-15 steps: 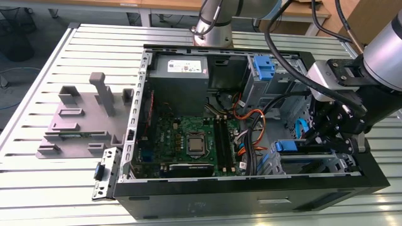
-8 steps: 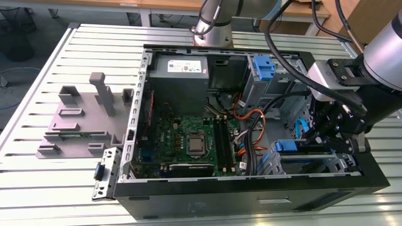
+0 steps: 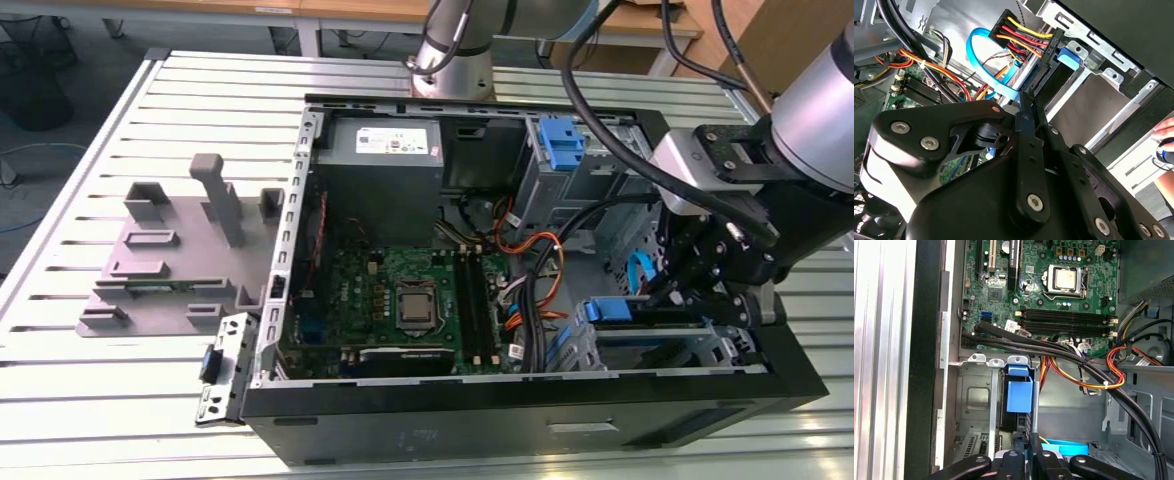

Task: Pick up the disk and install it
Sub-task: 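Insert the first disk wire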

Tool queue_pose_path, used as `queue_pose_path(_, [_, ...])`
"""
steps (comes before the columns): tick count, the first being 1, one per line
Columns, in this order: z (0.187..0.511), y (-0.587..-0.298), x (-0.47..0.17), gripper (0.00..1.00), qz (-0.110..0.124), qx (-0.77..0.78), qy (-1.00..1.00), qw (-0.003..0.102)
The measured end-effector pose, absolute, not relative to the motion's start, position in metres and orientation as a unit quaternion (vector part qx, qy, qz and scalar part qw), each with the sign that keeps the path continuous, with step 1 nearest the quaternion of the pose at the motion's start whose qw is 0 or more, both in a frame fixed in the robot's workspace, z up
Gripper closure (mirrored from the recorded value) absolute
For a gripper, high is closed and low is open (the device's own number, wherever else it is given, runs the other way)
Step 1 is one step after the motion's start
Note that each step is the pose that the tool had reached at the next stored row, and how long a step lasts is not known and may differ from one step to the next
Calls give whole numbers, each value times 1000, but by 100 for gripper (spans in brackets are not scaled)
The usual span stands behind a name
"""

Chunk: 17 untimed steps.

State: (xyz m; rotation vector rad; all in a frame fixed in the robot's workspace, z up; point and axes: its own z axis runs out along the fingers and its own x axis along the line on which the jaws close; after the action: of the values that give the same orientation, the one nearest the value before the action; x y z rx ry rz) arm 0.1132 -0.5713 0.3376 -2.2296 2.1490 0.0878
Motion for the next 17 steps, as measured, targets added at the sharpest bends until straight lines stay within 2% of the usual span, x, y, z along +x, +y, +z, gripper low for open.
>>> queue_pose_path(17, [334, -571, 113, 84, 28, -720, 694, 22])
